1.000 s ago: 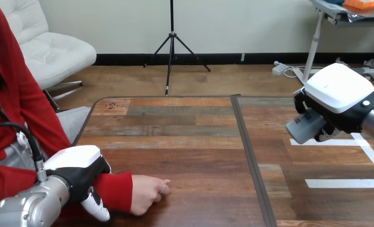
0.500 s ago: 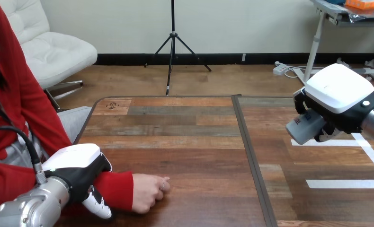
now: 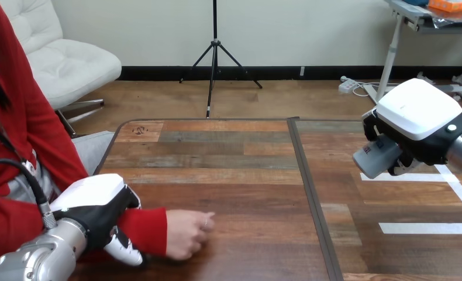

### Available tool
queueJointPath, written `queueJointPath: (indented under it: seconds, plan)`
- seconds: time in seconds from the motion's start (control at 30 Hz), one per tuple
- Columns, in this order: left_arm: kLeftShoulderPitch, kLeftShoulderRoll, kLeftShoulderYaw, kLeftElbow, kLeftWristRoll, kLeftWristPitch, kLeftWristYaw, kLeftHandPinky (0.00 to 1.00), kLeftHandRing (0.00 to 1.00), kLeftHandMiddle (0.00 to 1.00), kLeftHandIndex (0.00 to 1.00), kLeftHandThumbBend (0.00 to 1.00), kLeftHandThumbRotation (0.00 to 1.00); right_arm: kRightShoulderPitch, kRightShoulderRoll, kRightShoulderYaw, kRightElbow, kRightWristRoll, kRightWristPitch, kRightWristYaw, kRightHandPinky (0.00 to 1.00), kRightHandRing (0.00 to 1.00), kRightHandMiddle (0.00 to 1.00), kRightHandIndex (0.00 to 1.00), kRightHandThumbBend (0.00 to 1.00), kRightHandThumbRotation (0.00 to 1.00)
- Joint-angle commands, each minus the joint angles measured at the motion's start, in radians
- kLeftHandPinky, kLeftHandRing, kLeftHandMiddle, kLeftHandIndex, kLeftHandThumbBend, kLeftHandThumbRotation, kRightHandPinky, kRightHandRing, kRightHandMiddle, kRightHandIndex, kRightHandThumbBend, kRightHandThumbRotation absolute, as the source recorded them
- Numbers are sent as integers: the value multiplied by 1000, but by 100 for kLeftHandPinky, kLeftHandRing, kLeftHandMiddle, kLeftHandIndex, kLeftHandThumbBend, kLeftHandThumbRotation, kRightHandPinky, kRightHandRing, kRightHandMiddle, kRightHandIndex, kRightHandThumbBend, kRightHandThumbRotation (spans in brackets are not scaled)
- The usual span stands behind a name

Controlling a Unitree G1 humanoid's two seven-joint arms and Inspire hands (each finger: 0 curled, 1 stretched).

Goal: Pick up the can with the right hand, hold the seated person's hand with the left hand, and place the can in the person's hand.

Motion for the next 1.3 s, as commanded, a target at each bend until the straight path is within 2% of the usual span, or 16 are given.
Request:
queueJointPath:
  seconds: [0.0,0.2,0.3,0.5,0.63,0.7,0.83,1.0,1.27]
  plan:
    - [-85,-23,36,-122,-19,-29,56,22,30,39,43,71,0,-82,17,-13,-10,19,20,-15,39,45,49,45,73,0]
    - [-98,-29,44,-146,-31,-29,55,22,30,39,43,71,0,-88,32,-15,-9,26,23,10,37,43,47,44,74,0]
    - [-107,-32,46,-157,-34,-23,50,22,29,39,43,71,0,-92,40,-16,-10,31,27,37,37,43,47,45,74,0]
    - [-119,-39,54,-172,-39,-29,67,21,29,38,42,72,0,-99,52,-16,-9,32,26,55,38,44,48,46,74,0]
    - [-124,-50,67,-170,-60,-48,101,21,28,37,41,74,0,-103,62,-15,-14,29,30,66,39,44,48,46,73,0]
    - [-127,-56,71,-170,-70,-51,111,20,28,37,41,75,0,-104,65,-16,-15,28,31,68,39,44,48,46,73,0]
    - [-138,-73,79,-177,-90,-39,120,20,27,36,41,75,0,-108,77,-7,-14,11,38,37,38,43,47,45,72,0]
    - [-154,-91,86,-188,-108,-19,116,20,28,36,41,74,0,-115,89,-4,-13,7,42,45,37,42,47,45,70,0]
    - [-179,-109,94,-191,-128,-27,137,21,28,37,40,73,0,-127,111,0,-21,3,44,54,37,42,47,45,68,0]
